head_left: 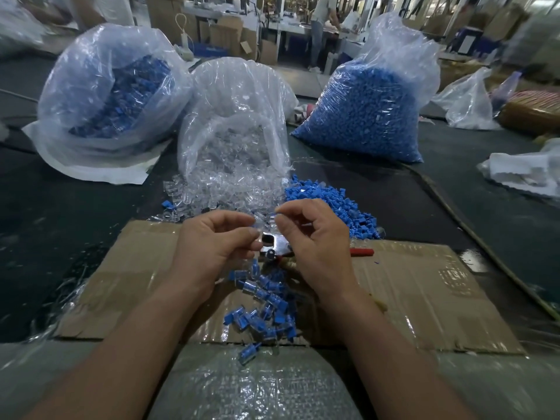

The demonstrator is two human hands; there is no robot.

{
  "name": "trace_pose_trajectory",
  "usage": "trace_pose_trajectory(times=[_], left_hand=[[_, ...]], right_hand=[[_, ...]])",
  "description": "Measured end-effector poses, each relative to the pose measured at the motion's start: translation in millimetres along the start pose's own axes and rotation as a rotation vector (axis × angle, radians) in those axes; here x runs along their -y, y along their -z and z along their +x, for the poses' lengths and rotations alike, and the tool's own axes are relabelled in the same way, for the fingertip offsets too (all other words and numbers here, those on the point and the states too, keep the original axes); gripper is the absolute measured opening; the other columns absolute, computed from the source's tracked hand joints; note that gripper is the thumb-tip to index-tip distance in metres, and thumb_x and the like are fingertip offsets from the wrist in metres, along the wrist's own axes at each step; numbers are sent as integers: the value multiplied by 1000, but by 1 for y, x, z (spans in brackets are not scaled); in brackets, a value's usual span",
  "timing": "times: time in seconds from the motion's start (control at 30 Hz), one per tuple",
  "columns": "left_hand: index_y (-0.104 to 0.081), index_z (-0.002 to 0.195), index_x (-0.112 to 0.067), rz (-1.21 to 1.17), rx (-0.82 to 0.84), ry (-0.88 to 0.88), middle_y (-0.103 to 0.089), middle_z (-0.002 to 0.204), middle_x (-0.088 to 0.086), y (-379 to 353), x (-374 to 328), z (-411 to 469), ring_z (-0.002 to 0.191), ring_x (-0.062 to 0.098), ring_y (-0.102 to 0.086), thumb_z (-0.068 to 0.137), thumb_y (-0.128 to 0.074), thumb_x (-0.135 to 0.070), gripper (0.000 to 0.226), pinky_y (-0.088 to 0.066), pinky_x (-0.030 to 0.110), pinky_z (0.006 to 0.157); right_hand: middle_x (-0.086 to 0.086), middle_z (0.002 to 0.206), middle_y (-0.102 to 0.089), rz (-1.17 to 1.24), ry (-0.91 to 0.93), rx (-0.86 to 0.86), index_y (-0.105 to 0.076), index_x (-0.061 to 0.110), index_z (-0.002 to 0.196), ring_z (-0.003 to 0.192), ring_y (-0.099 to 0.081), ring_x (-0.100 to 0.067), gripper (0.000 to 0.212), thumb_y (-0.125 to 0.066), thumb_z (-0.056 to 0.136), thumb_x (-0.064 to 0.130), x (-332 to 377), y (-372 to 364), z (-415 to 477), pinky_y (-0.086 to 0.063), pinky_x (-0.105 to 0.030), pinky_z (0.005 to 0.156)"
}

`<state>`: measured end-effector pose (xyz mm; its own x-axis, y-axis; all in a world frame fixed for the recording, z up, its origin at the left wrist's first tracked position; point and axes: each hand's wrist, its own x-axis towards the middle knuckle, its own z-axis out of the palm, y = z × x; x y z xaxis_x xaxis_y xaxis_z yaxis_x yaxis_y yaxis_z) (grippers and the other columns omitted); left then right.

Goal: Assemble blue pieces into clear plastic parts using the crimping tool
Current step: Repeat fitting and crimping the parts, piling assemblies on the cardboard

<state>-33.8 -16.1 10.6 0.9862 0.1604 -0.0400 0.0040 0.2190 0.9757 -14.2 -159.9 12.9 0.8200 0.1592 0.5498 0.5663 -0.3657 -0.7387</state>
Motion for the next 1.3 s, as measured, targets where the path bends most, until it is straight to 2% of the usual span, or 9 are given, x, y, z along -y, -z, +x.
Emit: trace_pose_trajectory(times=[0.1,0.27,0.43,0.7,0.9,1.0,1.1,1.17,1.3], left_hand=[[-66,76,-9,0,-19,-17,-69,64,12,1,1,1,54,18,-66,54,-71,-12,23,-54,22,47],[-66,70,-11,-3,8,-53,-68,61,10,-1,2,1,52,18,-66,58,-71,-6,14,-51,21,44],[-67,81,-12,68,25,-126,-69,62,7,-5,1,-1,53,14,-66,73,-66,6,20,-51,18,49],[-69,75,-20,245,45,-217,-71,66,-1,-7,-1,-5,56,6,-64,75,-67,5,25,-51,14,55],[-69,78,-13,178,60,-196,-69,63,5,-3,-2,-1,53,11,-63,76,-64,7,20,-51,17,52],[-68,77,-12,122,79,-173,-68,61,5,-2,-2,1,52,13,-62,73,-65,4,16,-50,18,49],[-69,72,-14,92,87,-158,-68,60,5,-1,-2,1,49,12,-60,68,-67,-6,9,-49,19,47],[-68,71,-13,85,83,-144,-67,59,5,-1,-2,1,46,11,-59,70,-66,-3,10,-49,18,46],[-67,69,-11,37,102,-100,-67,58,7,-2,-3,1,44,12,-59,59,-67,-11,11,-48,18,43]], right_hand=[[14,72,-59,94,-24,8,-58,33,77,70,-57,0,26,-67,82,8,1,-1,-2,-46,-11,64],[17,64,-55,-9,-14,37,-55,31,73,66,-57,2,27,-68,81,9,-1,-5,-4,-48,-12,61],[17,59,-52,-118,-53,86,-54,26,68,61,-55,4,21,-68,80,15,-4,-1,-3,-45,-11,57],[9,60,-58,-156,-93,128,-59,19,67,55,-54,-5,15,-69,78,19,-3,0,-2,-49,-22,54],[13,72,-59,-71,-45,139,-62,19,82,69,-59,-3,10,-71,79,21,-1,1,-2,-49,-13,63],[11,88,-63,20,-54,160,-63,19,101,82,-62,-2,23,-70,79,20,0,2,-1,-51,-15,76],[17,89,-64,80,-25,192,-66,21,104,86,-63,-1,25,-69,80,14,-1,3,-1,-51,-16,78],[20,89,-63,111,-8,207,-65,22,105,86,-63,2,29,-70,79,12,-3,4,0,-50,-12,77],[16,91,-65,175,11,210,-63,21,106,88,-64,0,37,-72,74,4,-7,6,-1,-50,-15,79]])
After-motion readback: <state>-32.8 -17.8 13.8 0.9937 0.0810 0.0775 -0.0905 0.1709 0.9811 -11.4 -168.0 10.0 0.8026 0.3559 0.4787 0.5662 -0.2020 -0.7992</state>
